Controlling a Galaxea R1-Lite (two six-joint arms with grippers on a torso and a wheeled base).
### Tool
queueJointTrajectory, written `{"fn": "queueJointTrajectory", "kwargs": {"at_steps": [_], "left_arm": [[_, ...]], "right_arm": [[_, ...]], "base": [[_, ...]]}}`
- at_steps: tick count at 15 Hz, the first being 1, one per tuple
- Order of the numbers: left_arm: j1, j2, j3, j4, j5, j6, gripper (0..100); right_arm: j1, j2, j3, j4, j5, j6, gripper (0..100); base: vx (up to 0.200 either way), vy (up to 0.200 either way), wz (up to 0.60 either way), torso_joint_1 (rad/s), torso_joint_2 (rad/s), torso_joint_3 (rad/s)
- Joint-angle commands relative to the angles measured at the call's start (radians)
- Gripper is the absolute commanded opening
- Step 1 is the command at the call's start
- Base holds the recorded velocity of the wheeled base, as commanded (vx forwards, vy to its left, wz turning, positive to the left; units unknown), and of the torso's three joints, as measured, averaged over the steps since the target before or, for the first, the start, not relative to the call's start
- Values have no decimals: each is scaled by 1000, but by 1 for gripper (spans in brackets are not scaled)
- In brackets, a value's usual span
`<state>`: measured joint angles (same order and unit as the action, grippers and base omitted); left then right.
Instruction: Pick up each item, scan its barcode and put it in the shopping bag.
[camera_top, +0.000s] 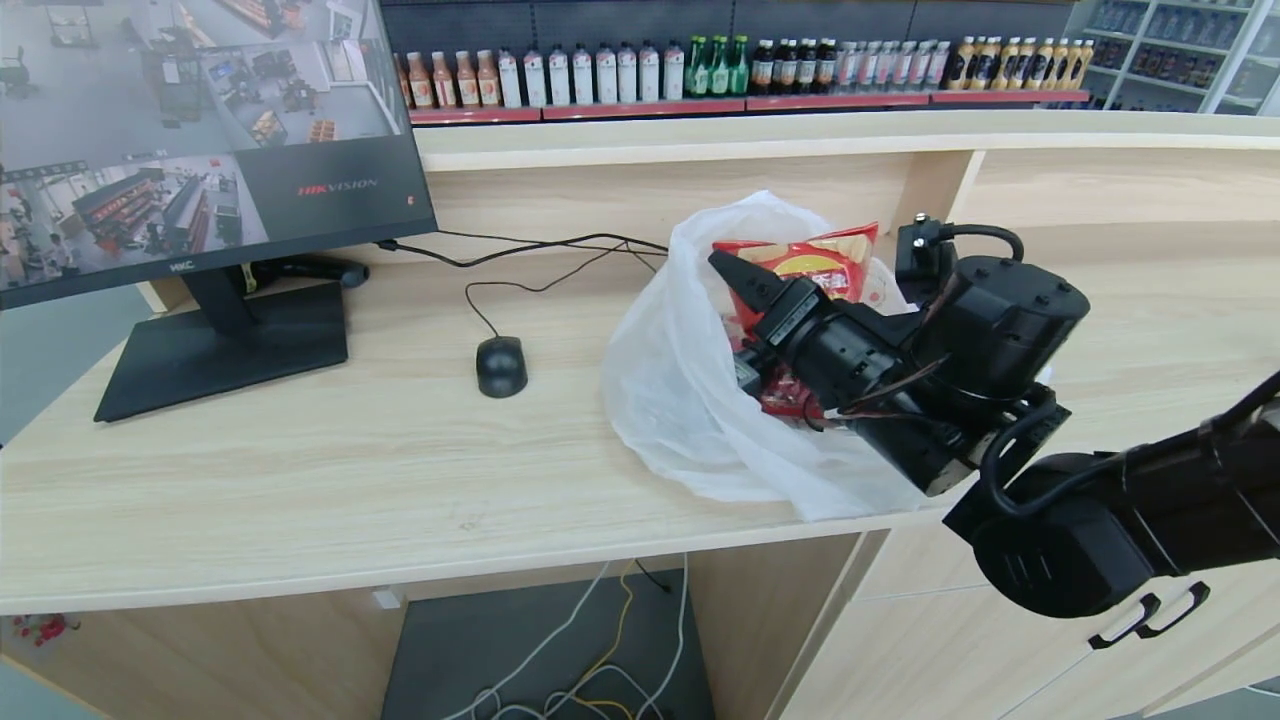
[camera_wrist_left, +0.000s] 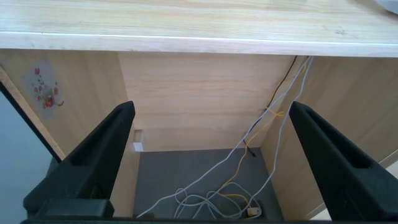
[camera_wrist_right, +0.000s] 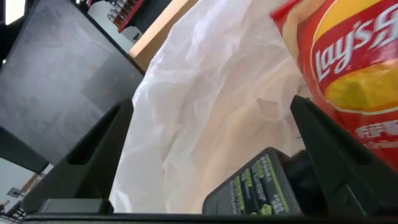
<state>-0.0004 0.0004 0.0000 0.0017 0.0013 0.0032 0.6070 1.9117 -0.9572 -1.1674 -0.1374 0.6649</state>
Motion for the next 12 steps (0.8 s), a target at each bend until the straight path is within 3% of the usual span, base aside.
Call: {"fn": "queueJointTrajectory", "kwargs": {"at_steps": [1,6,12], "left_arm": [[0,0,0,0,0,0,100],[-1,0,0,0,0,0,100],[-1,0,0,0,0,0,100]], "right_arm": [[2,-40,23,-1,-2,-2,100],[8,-114,37,-1,-2,-53,100],[63,-272,222,-46,-4,-192,100]], "base": [[0,0,0,0,0,0],[0,0,0,0,0,0],[0,0,0,0,0,0]]}}
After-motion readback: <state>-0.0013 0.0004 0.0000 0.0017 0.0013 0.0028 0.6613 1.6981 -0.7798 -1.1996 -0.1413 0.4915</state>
